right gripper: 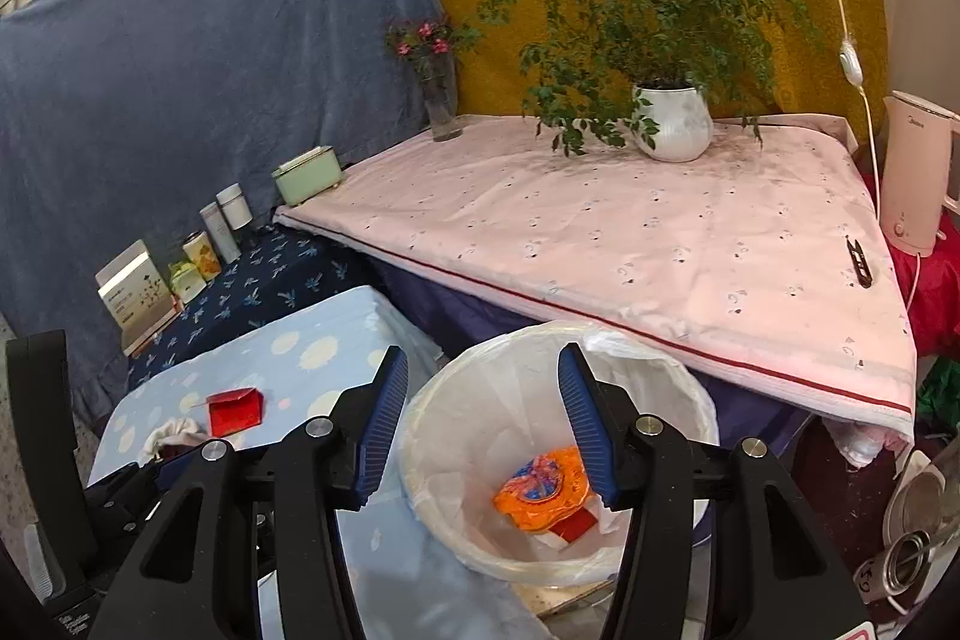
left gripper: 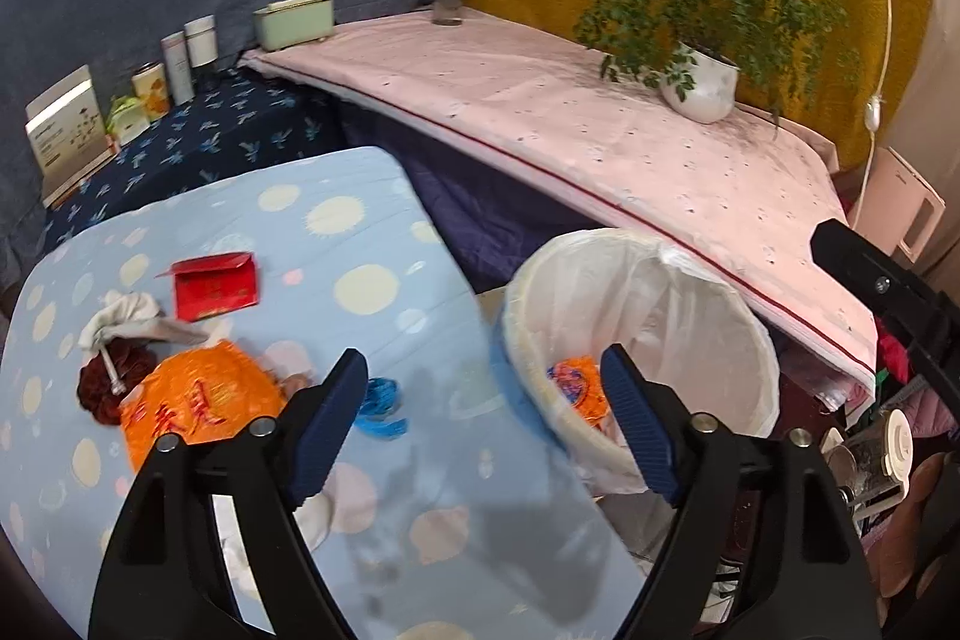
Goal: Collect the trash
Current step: 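Move both tools back over the remaining items on the table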
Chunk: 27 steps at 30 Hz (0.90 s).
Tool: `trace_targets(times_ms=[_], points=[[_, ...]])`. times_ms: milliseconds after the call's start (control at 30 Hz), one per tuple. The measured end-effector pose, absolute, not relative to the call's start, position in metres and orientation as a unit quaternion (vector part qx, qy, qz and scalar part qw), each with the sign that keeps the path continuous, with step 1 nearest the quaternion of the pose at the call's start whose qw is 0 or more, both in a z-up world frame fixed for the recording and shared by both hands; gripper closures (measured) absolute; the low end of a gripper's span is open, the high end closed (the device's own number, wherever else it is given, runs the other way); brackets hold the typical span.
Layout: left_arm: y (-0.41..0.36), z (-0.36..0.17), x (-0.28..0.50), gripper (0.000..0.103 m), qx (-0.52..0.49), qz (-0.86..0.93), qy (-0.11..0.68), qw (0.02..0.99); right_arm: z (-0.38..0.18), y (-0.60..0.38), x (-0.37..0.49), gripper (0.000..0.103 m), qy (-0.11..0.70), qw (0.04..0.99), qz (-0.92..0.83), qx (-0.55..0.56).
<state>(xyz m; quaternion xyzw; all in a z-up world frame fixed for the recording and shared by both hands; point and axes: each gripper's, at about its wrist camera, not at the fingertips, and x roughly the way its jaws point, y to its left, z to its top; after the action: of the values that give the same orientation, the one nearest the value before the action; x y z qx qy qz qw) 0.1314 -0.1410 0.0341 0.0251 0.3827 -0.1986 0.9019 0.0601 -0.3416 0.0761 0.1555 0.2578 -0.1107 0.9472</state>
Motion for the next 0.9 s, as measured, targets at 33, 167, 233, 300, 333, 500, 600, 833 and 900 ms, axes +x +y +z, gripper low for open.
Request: trace_targets(times_ms=[33,167,233,300,333,500,600,833,900], points=[[-0.135,0.033,0.132,0.023,0.023,-0.191,0.384,0.903,0.076,-0.337,0.061,0.051,0.259,0.947,-0.108,0.154],[-0.112,0.027,0.134,0.015,0.011,-0.163,0.389,0.906,0.075,-0.321,0.063,0.046,0.264,0.948,-0.097,0.148],[-0.100,0.023,0.136,0.014,0.002,-0.151,0.394,0.906,0.073,-0.313,0.065,0.046,0.268,0.948,-0.091,0.146],[-0.090,0.018,0.137,0.013,-0.001,-0.139,0.400,0.906,0.071,-0.305,0.068,0.046,0.272,0.948,-0.085,0.144],[-0.085,0.015,0.138,0.012,-0.002,-0.132,0.401,0.906,0.070,-0.302,0.069,0.046,0.274,0.947,-0.082,0.144],[-0.065,-0.010,0.142,0.009,-0.001,-0.095,0.433,0.896,0.058,-0.285,0.074,0.046,0.288,0.944,-0.066,0.145],[-0.052,-0.031,0.143,0.009,-0.010,-0.080,0.457,0.886,0.046,-0.273,0.078,0.046,0.301,0.941,-0.055,0.147],[-0.040,-0.064,0.141,0.009,-0.017,-0.061,0.490,0.869,0.010,-0.247,0.089,0.046,0.342,0.929,-0.030,0.142],[-0.037,-0.069,0.141,0.017,-0.019,-0.058,0.490,0.870,0.002,-0.241,0.092,0.046,0.350,0.926,-0.026,0.141]])
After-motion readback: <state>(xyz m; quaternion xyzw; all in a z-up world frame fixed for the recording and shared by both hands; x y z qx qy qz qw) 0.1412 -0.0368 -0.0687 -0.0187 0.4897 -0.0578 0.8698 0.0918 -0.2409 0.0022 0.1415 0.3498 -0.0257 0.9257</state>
